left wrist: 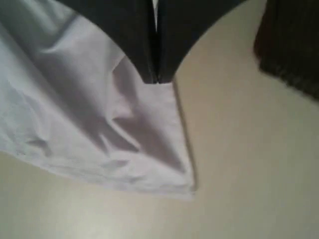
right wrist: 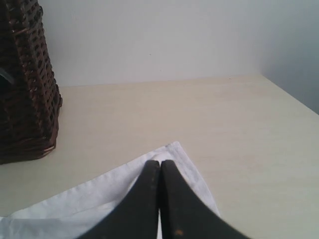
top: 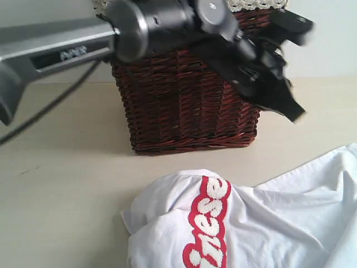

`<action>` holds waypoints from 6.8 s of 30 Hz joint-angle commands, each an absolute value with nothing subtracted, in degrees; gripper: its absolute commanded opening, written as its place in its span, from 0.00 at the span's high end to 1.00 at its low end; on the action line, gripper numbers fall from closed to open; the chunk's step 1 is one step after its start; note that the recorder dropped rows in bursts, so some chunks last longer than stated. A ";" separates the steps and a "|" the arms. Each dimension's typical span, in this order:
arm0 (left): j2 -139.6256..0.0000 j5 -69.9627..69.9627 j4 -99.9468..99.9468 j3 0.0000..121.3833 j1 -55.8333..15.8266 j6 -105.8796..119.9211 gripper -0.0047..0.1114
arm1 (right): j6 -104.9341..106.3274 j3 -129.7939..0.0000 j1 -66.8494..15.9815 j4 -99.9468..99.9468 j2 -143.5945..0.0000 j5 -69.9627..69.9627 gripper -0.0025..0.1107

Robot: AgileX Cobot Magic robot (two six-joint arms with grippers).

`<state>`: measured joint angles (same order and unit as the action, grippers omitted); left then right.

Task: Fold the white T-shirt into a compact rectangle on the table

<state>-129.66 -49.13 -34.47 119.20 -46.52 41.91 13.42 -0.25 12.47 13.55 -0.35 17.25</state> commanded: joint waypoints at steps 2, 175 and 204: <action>-126.36 -64.43 -36.18 119.07 -32.27 38.73 0.96 | 13.36 0.00 12.35 13.39 0.00 16.59 0.98; -102.02 -65.10 -44.24 54.02 -24.58 92.03 0.66 | 13.36 0.00 12.35 13.39 0.00 16.59 0.98; -101.92 -44.38 -51.20 59.76 -24.58 89.75 0.96 | 13.36 0.00 12.35 13.39 0.00 16.59 0.98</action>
<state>-102.62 -49.86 -50.23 57.71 -24.30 91.36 13.42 -0.25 12.38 13.55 -0.35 17.14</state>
